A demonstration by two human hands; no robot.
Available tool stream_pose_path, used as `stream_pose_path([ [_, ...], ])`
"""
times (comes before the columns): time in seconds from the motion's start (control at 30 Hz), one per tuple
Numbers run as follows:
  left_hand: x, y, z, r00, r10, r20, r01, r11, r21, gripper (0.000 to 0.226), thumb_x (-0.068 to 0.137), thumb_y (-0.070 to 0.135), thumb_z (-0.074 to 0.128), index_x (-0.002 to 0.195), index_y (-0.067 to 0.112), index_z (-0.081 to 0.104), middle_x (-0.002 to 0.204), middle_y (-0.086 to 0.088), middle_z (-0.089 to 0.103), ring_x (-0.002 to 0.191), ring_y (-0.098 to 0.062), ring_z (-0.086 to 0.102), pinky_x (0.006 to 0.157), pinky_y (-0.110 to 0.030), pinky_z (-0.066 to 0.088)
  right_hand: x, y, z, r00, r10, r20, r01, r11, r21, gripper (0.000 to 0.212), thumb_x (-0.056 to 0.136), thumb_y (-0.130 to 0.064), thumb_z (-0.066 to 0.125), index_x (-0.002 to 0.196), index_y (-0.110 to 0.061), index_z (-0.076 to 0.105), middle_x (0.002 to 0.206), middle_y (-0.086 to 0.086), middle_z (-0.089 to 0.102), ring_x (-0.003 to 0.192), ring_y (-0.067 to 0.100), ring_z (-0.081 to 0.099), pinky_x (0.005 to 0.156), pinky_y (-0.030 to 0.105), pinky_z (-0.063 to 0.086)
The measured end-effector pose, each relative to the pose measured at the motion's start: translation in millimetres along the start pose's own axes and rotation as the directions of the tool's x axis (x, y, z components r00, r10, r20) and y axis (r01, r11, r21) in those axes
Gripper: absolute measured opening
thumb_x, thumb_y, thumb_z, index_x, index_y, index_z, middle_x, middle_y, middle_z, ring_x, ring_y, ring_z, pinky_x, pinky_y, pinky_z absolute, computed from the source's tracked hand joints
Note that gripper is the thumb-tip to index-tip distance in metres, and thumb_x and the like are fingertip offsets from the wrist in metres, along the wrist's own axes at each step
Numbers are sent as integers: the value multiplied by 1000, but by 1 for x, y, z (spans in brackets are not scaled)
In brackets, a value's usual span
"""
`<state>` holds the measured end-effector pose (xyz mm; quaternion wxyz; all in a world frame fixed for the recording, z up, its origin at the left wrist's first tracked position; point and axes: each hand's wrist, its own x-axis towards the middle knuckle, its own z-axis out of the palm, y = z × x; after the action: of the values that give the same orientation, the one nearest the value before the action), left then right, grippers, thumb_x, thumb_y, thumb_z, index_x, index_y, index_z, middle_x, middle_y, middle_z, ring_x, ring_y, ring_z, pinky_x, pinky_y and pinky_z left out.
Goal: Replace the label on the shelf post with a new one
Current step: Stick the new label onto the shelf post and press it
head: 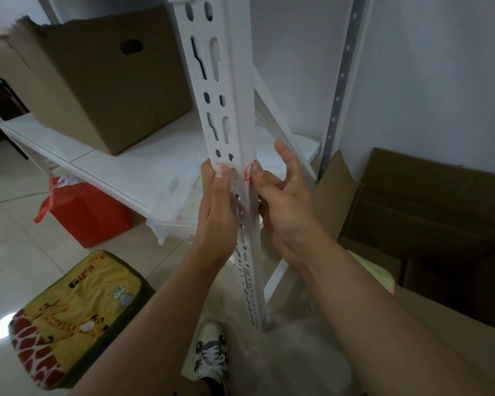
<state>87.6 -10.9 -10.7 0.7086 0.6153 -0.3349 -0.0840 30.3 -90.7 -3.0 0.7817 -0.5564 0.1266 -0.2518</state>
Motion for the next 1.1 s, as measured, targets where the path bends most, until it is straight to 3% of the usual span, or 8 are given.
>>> stream_pose_path([
  [0.23,1,1,0,1000,-13,-7,14,1000,26,36,91,48,24,108,22,42,104,6,59,92,6,61,75,-9,49,1,1,1,998,33,-52,-35,999,-40,81,74,-46,63,144,-41,21,97,1,74,104,15,67,107,49,40],
  [0.47,-2,2,6,997,8,-73,-3,998,66,31,91,43,36,105,16,40,89,8,52,79,4,57,71,-14,48,-2,-2,-1,996,81,-38,-77,991,112,75,87,-28,65,146,-40,20,100,-2,75,100,14,69,97,41,50],
  [0.6,-4,2,12,991,65,-120,-42,982,186,62,83,57,49,130,20,30,110,4,52,99,-3,60,76,-18,53,-3,-5,-6,994,104,40,-112,944,310,68,90,-18,61,145,-35,26,104,4,74,103,19,68,94,40,53],
  [0.73,-2,5,16,944,261,-203,-160,899,409,77,87,47,58,146,24,14,136,-7,44,119,-21,55,87,-30,56,-1,-7,-15,994,106,15,-104,917,386,47,95,-16,51,139,-23,38,96,9,72,97,22,67,99,40,48],
  [0.77,1,5,16,922,317,-223,-187,867,461,79,89,42,58,148,22,10,141,-9,40,125,-18,51,90,-27,54,-1,-6,-18,994,107,-10,-96,920,379,41,95,-16,47,136,-21,41,93,9,71,94,22,67,102,42,44],
  [0.87,6,7,17,858,471,-204,-249,730,637,81,93,26,60,148,10,4,149,-11,27,131,18,22,91,1,36,0,-3,-24,988,130,-89,-95,941,324,29,97,-19,42,125,-20,48,83,7,71,88,21,67,105,47,40],
  [1.0,5,11,19,863,468,-189,-215,680,701,77,93,28,58,145,23,2,147,-17,32,122,-3,37,85,-16,44,0,-1,-30,975,146,-170,-93,954,286,30,95,-13,43,124,-19,48,78,6,70,81,22,66,86,40,50],
  [1.1,6,10,18,863,465,-195,-214,688,693,85,89,26,63,147,17,1,144,-15,31,118,26,16,76,7,33,-1,-1,-33,971,143,-193,-88,960,266,26,96,-15,43,121,-20,49,79,7,69,80,23,67,78,36,50],
])
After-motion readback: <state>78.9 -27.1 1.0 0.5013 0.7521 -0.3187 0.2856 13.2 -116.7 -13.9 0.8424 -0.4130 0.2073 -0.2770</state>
